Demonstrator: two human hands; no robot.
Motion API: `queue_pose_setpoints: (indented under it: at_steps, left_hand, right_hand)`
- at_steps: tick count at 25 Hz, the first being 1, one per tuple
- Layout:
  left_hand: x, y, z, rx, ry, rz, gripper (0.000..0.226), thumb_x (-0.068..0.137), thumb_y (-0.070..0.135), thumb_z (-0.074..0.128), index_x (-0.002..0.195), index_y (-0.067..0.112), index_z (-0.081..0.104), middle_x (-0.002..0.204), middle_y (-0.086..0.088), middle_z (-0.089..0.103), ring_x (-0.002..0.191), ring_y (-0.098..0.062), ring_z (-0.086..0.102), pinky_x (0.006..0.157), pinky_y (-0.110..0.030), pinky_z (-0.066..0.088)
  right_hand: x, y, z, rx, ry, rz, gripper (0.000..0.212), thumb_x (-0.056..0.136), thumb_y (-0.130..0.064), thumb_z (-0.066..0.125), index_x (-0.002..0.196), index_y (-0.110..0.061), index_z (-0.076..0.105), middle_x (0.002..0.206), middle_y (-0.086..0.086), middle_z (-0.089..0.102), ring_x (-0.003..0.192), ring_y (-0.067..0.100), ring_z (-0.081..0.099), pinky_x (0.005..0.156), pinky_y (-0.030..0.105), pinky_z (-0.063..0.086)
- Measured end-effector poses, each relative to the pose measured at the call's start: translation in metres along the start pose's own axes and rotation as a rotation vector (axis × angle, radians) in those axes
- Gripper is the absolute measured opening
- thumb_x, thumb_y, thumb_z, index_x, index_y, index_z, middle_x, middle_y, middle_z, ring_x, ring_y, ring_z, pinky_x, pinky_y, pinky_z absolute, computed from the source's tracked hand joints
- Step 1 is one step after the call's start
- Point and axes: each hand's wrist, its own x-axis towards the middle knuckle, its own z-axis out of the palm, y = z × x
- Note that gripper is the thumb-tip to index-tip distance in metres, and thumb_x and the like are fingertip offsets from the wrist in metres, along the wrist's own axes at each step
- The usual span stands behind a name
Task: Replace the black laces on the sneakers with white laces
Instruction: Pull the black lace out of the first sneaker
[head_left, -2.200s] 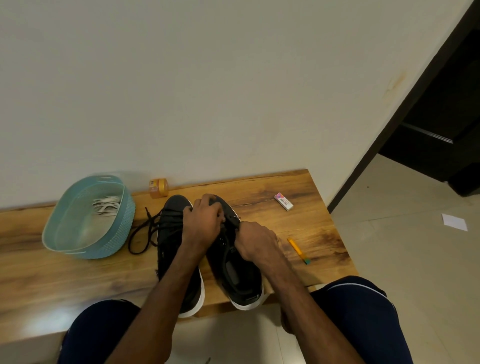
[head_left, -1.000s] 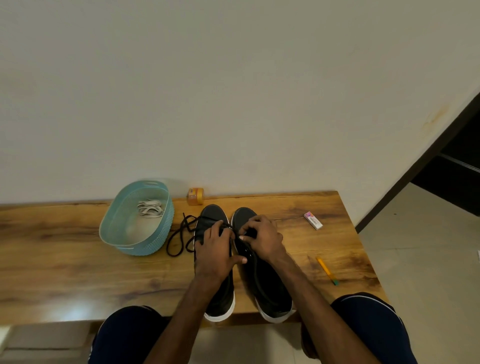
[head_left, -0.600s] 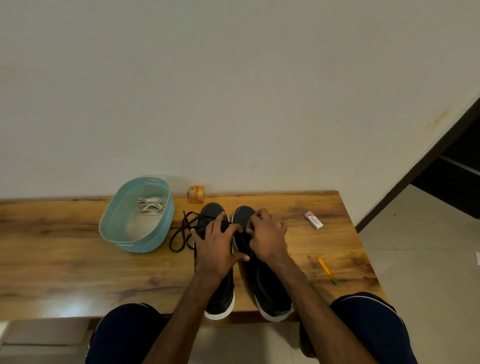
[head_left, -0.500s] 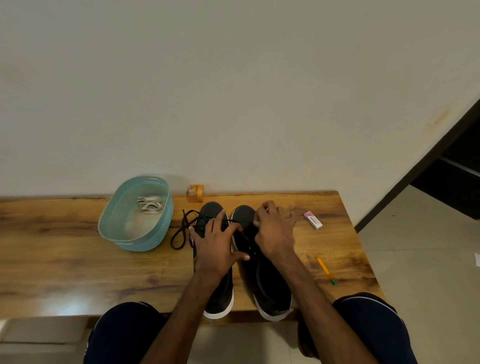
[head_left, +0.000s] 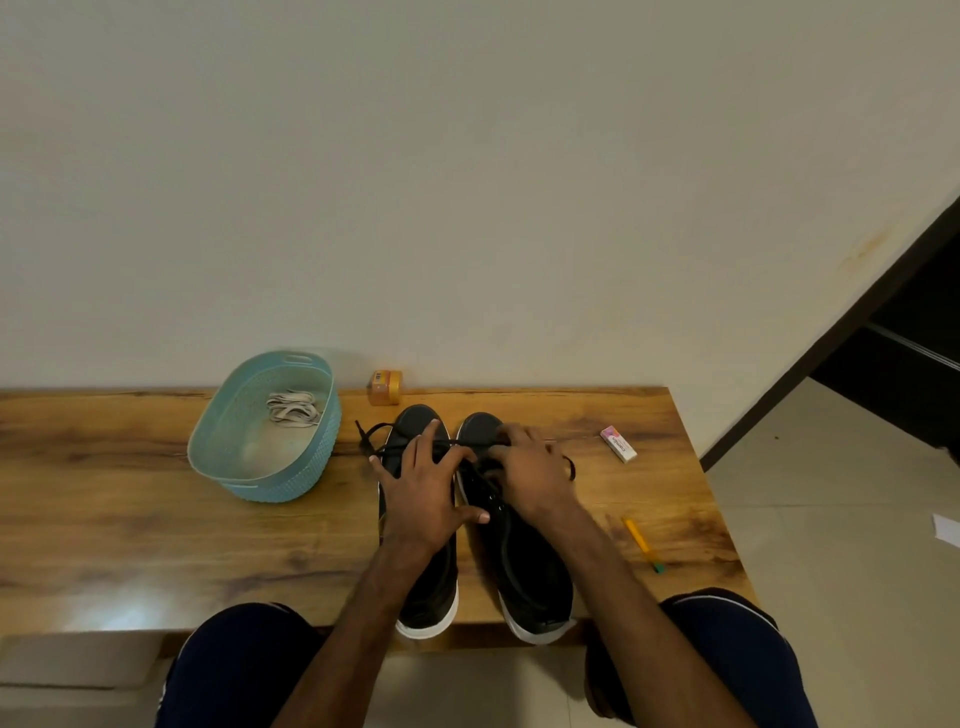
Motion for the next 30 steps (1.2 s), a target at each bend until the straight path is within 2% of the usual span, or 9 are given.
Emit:
queue_pose_setpoints:
  at_steps: [4, 8, 10, 13, 17, 19, 23, 27, 30]
  left_hand:
    - [0.000, 0.000, -0.001, 0.018, -0.009, -0.004, 0.077, 0.064, 0.071, 0.074, 0.131, 0.048, 0.044, 0.165, 0.001, -0.001, 0.152, -0.026, 0.005, 0.109, -0.075, 0.003]
    - [0.001, 0.001, -0.003, 0.010, -0.031, -0.023, 0.077, 0.062, 0.068, 0.077, 0.129, 0.049, 0.044, 0.165, 0.001, -0.004, 0.152, -0.027, 0.003, 0.109, -0.076, 0.002]
    - [0.001, 0.001, -0.004, -0.005, -0.036, -0.020, 0.077, 0.063, 0.066, 0.078, 0.129, 0.049, 0.044, 0.165, 0.002, -0.004, 0.152, -0.026, 0.002, 0.109, -0.076, 0.002]
    - [0.000, 0.002, -0.004, -0.019, -0.039, -0.012, 0.075, 0.064, 0.064, 0.079, 0.129, 0.048, 0.045, 0.165, 0.002, -0.005, 0.152, -0.026, 0.002, 0.110, -0.076, 0.002]
    - [0.000, 0.003, -0.004, -0.015, -0.035, -0.013, 0.077, 0.065, 0.066, 0.077, 0.132, 0.045, 0.044, 0.165, 0.001, -0.005, 0.152, -0.026, 0.002, 0.111, -0.075, 0.003]
    - [-0.001, 0.003, -0.004, -0.001, -0.043, -0.017, 0.082, 0.066, 0.067, 0.076, 0.136, 0.043, 0.041, 0.165, 0.000, -0.006, 0.152, -0.026, 0.001, 0.111, -0.076, 0.004]
    - [-0.001, 0.001, -0.006, -0.016, -0.043, -0.018, 0.077, 0.065, 0.067, 0.076, 0.131, 0.044, 0.044, 0.165, 0.001, -0.005, 0.152, -0.026, 0.001, 0.110, -0.076, 0.002]
    - [-0.001, 0.000, -0.006, -0.036, -0.045, -0.028, 0.073, 0.064, 0.064, 0.078, 0.127, 0.045, 0.046, 0.165, 0.001, -0.006, 0.152, -0.027, 0.001, 0.110, -0.075, 0.000]
    - [-0.001, 0.002, -0.007, -0.022, -0.052, -0.030, 0.074, 0.064, 0.064, 0.079, 0.127, 0.044, 0.045, 0.165, 0.001, -0.006, 0.152, -0.027, 0.001, 0.110, -0.075, 0.000]
  right_hand:
    - [0.002, 0.001, 0.001, 0.071, 0.124, 0.079, 0.014, 0.093, -0.038, 0.064, 0.101, -0.029, 0.071, 0.130, -0.008, 0.053, 0.124, 0.018, 0.045, 0.104, 0.046, 0.031]
    - [-0.006, 0.029, -0.045, 0.232, 0.638, 0.334, 0.013, 0.089, -0.034, 0.070, 0.093, -0.023, 0.074, 0.121, -0.001, 0.061, 0.109, 0.019, 0.058, 0.097, 0.047, 0.045]
    - [-0.013, 0.053, -0.066, 0.182, 0.786, 0.471, 0.013, 0.088, -0.034, 0.071, 0.094, -0.022, 0.074, 0.121, 0.003, 0.061, 0.110, 0.024, 0.057, 0.091, 0.047, 0.047]
    - [-0.014, 0.064, -0.068, 0.086, 0.584, 0.474, 0.025, 0.090, -0.031, 0.069, 0.115, -0.026, 0.068, 0.137, 0.005, 0.049, 0.125, 0.029, 0.044, 0.094, 0.049, 0.044]
    - [0.002, 0.014, -0.024, 0.067, 0.174, 0.027, 0.032, 0.097, -0.027, 0.060, 0.128, -0.028, 0.064, 0.148, 0.000, 0.041, 0.137, 0.023, 0.033, 0.108, 0.044, 0.035]
    - [0.006, -0.007, 0.003, -0.023, 0.004, -0.038, 0.031, 0.097, -0.025, 0.058, 0.128, -0.028, 0.064, 0.149, -0.003, 0.041, 0.138, 0.021, 0.030, 0.109, 0.048, 0.029]
    - [0.009, -0.001, -0.003, -0.117, 0.148, 0.077, 0.019, 0.092, -0.030, 0.065, 0.110, -0.028, 0.071, 0.132, -0.005, 0.053, 0.124, 0.019, 0.044, 0.104, 0.047, 0.032]
    - [0.005, 0.040, -0.041, -0.087, 0.491, 0.414, 0.020, 0.091, -0.023, 0.065, 0.109, -0.020, 0.071, 0.122, 0.002, 0.055, 0.112, 0.023, 0.052, 0.098, 0.047, 0.039]
    - [0.000, 0.059, -0.052, -0.006, 0.627, 0.561, 0.022, 0.095, -0.023, 0.058, 0.112, -0.015, 0.069, 0.116, 0.006, 0.060, 0.107, 0.027, 0.057, 0.094, 0.047, 0.041]
